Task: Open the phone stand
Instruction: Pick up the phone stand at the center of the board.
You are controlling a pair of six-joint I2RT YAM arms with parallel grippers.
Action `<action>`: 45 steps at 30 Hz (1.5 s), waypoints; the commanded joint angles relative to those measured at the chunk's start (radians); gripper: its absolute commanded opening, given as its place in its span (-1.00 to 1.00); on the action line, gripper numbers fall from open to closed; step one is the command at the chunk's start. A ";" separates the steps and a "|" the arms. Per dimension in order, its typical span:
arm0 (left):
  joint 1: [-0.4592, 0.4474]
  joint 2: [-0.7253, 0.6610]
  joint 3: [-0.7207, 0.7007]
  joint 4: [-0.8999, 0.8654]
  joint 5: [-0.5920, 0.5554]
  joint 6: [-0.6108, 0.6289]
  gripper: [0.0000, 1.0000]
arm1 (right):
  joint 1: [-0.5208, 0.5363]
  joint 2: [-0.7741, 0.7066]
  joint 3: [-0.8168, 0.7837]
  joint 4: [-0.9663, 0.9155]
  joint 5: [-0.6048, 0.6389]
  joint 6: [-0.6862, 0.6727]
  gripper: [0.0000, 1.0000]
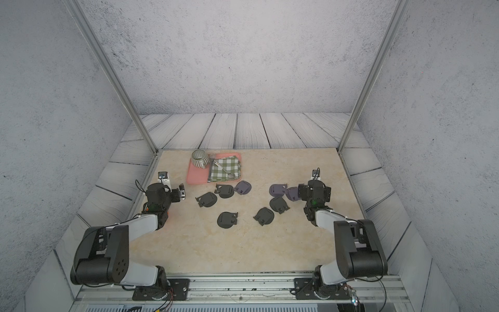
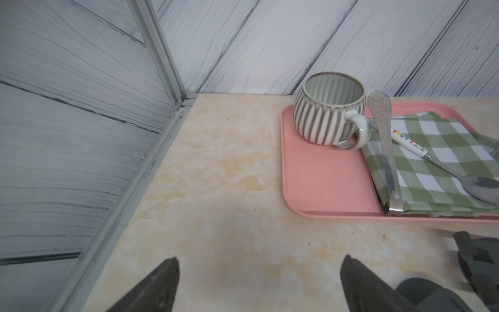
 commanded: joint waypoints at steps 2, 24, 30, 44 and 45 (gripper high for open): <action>-0.071 -0.104 0.034 -0.158 -0.073 0.011 0.97 | 0.088 -0.083 0.054 -0.204 0.099 -0.014 0.98; -0.350 -0.248 0.092 -0.411 0.078 -0.188 0.97 | 0.161 -0.158 0.200 -0.800 -0.098 0.268 0.98; -0.349 -0.317 0.010 -0.284 0.041 -0.348 0.97 | 0.178 -0.187 0.198 -0.815 -0.098 0.254 0.98; -0.358 -0.209 0.140 -0.486 0.217 -0.279 0.97 | 0.267 -0.025 0.264 -0.894 -0.156 0.212 0.98; -0.367 -0.205 0.143 -0.498 0.213 -0.282 0.97 | 0.269 -0.009 0.271 -0.900 -0.163 0.210 0.98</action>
